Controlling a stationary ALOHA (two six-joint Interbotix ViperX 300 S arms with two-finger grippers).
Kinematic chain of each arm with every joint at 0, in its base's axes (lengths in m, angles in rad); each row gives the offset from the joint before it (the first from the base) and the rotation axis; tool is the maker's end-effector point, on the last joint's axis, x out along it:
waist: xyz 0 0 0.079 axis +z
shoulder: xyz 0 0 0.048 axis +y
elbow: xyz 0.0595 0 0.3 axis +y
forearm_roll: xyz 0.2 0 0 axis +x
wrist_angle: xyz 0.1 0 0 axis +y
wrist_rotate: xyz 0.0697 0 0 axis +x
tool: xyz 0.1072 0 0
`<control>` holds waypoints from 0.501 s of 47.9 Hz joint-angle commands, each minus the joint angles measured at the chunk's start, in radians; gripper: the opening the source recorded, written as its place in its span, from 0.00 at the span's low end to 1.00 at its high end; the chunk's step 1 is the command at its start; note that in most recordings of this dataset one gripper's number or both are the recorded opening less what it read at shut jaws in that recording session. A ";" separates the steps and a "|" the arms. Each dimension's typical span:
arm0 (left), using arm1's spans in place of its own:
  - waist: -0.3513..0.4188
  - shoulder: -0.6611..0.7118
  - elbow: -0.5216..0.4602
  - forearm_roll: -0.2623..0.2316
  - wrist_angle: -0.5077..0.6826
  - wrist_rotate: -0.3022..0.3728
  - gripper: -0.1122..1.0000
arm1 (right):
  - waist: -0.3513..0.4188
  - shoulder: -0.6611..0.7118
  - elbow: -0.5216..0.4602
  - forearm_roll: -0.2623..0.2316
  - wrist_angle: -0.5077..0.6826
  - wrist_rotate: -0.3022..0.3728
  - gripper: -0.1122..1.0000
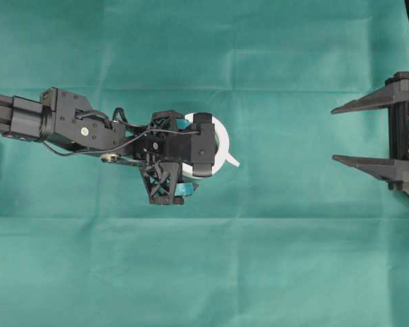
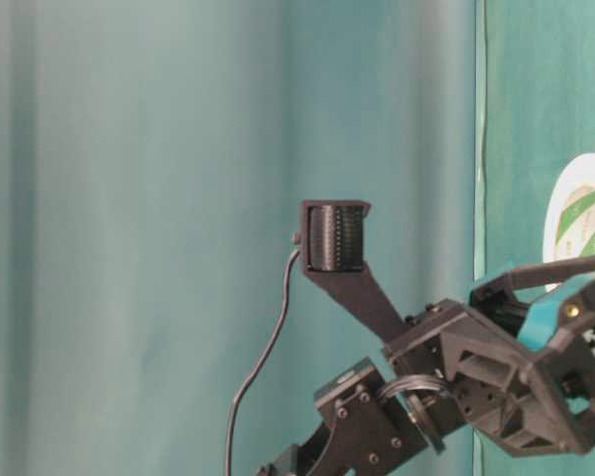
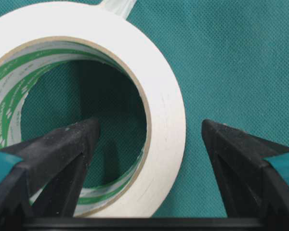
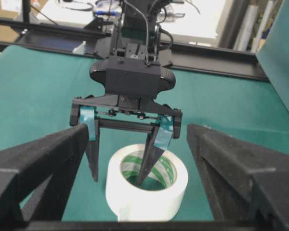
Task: Peel off the duct tape with your right arm.
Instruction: 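Close the left gripper on the tape roll's rim and lift it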
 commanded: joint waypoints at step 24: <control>0.006 -0.015 -0.020 0.002 0.006 -0.002 0.61 | -0.002 0.009 -0.002 -0.002 -0.032 0.002 0.69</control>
